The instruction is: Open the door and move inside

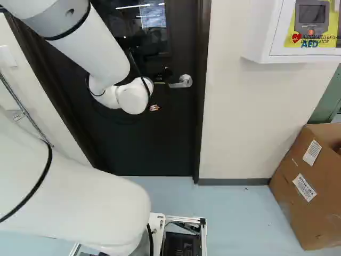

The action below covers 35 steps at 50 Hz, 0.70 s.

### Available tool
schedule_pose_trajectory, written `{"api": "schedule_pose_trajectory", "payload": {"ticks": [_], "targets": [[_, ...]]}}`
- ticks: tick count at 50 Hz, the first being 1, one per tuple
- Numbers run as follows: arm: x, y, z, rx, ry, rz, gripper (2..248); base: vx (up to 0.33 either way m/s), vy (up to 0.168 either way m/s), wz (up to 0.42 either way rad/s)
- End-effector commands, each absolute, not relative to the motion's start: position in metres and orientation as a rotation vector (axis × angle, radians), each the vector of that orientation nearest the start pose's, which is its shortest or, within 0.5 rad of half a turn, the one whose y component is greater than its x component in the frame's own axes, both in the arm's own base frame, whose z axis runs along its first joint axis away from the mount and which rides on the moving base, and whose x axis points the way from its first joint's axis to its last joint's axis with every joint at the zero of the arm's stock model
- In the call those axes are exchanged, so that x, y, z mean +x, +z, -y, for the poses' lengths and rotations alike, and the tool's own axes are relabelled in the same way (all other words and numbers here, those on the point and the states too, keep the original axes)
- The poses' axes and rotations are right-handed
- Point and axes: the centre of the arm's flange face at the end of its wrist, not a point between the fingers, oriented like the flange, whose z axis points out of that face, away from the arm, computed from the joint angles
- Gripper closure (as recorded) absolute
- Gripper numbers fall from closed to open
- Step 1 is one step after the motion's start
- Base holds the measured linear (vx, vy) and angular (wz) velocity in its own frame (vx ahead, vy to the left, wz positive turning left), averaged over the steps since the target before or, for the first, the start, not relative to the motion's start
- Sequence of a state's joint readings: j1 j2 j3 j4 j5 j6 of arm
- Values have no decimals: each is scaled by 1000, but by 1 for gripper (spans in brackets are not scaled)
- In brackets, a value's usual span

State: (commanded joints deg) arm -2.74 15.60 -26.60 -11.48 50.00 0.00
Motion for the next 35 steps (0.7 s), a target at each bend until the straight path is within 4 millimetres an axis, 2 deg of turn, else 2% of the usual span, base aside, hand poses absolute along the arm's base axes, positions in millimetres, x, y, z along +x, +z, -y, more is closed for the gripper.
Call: {"api": "schedule_pose_trajectory", "payload": {"ticks": [14, 35], "targets": [[387, 528, 5, -2190, -2266, 270, 3, 0, 0, 0], [397, 510, 5, -2240, -2208, 268, 3, 0, 0, 0]]}}
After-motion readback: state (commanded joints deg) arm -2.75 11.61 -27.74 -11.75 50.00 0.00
